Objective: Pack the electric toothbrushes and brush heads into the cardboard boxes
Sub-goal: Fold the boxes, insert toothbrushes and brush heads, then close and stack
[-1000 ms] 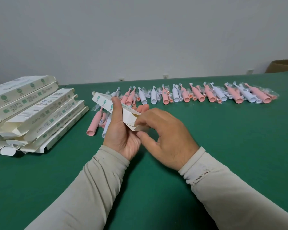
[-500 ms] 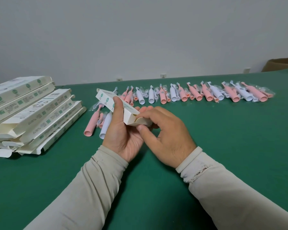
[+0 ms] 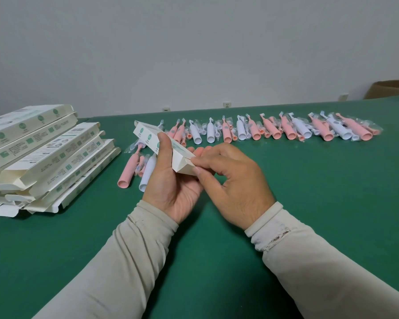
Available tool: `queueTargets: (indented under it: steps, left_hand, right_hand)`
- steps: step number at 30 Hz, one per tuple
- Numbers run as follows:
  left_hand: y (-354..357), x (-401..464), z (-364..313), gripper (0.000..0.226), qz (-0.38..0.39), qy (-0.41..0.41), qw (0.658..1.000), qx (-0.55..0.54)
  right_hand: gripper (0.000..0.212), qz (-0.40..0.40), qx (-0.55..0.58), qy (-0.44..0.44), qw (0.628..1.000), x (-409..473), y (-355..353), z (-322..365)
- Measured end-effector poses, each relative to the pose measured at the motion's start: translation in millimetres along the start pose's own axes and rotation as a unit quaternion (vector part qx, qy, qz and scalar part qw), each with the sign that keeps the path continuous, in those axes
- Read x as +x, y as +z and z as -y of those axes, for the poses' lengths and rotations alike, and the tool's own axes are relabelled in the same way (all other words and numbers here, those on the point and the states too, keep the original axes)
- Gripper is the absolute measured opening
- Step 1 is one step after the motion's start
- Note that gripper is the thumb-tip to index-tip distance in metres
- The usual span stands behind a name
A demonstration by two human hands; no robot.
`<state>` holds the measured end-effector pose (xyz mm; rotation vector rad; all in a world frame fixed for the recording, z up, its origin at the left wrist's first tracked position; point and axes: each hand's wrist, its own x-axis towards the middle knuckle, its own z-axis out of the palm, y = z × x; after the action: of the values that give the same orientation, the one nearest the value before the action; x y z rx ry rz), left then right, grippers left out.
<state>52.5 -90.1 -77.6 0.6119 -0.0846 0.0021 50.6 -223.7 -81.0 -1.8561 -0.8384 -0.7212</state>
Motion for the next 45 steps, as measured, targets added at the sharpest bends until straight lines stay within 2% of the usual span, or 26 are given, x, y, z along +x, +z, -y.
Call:
queueTargets:
  steps: [3, 5, 9, 14, 16, 18, 21, 22, 23, 24, 25, 26, 27, 31, 35, 37, 41, 43, 45]
  left_hand:
    - [3, -1, 1, 0.073, 0.023, 0.019, 0.999, 0.035]
    - [3, -2, 3, 0.073, 0.025, 0.0, 0.998, 0.058]
    - [3, -5, 2, 0.072, -0.003, -0.025, 0.998, 0.066]
    - [5, -11, 4, 0.084, -0.016, -0.06, 0.997, 0.043]
    - [6, -12, 0, 0.084, -0.019, -0.058, 0.996, 0.057]
    - [5, -11, -10, 0.075, -0.022, -0.033, 0.992, 0.12]
    - [2, -9, -33, 0.048, -0.06, 0.051, 0.965, 0.251]
    - [-1, -7, -43, 0.046, -0.093, 0.088, 0.945, 0.301]
    - [-6, -4, -52, 0.05, -0.14, 0.127, 0.907, 0.376]
    - [-13, -2, -61, 0.055, -0.196, 0.162, 0.842, 0.475]
    - [-21, 1, -67, 0.055, -0.239, 0.188, 0.761, 0.573]
    - [-27, 2, -71, 0.051, -0.26, 0.199, 0.687, 0.649]
    - [-32, 3, -73, 0.046, -0.259, 0.194, 0.638, 0.699]
    - [-32, 10, -61, 0.045, -0.235, 0.102, 0.546, 0.798]
    - [-25, 10, -46, 0.045, -0.212, 0.037, 0.407, 0.887]
    - [-24, 10, -41, 0.045, -0.207, 0.03, 0.38, 0.901]
    - [-21, 9, -40, 0.047, -0.179, 0.007, 0.377, 0.909]
    - [-20, 7, -38, 0.049, -0.155, -0.006, 0.397, 0.905]
    - [-17, 5, -31, 0.049, -0.129, -0.02, 0.448, 0.885]
  right_hand:
    - [0.009, -0.01, 0.011, 0.027, 1.0, 1, -1, -2]
    - [0.003, -0.023, 0.017, 0.053, 0.998, 2, -2, -3]
    - [0.024, -0.025, 0.023, 0.13, 0.991, 2, 0, -10]
    - [0.061, 0.011, 0.036, 0.193, 0.98, 3, -7, -24]
    - [0.062, 0.029, 0.051, 0.19, 0.98, 3, -9, -27]
    - [0.054, 0.017, 0.072, 0.183, 0.98, 3, -10, -29]
    - [0.044, -0.042, 0.07, 0.203, 0.976, 4, -12, -39]
    - [0.041, -0.056, 0.058, 0.215, 0.973, 5, -12, -43]
    - [0.037, -0.063, 0.046, 0.226, 0.971, 5, -12, -47]
    - [0.035, -0.063, 0.036, 0.235, 0.969, 5, -10, -51]
    - [0.033, -0.059, 0.031, 0.24, 0.968, 4, -8, -53]
    - [0.032, -0.054, 0.029, 0.243, 0.968, 2, -5, -55]
    - [0.031, -0.049, 0.026, 0.245, 0.968, 1, -2, -56]
    - [0.021, -0.031, -0.002, 0.25, 0.968, 2, 5, -58]
    - [0.02, -0.02, -0.007, 0.25, 0.968, 3, 9, -58]
    - [0.019, -0.014, -0.005, 0.249, 0.968, 3, 10, -56]
    - [0.031, -0.045, -0.001, 0.245, 0.969, 8, 1, -53]
    - [0.03, -0.109, 0.006, 0.252, 0.962, 15, -11, -51]
    - [0.027, -0.213, 0.017, 0.271, 0.939, 23, -28, -52]
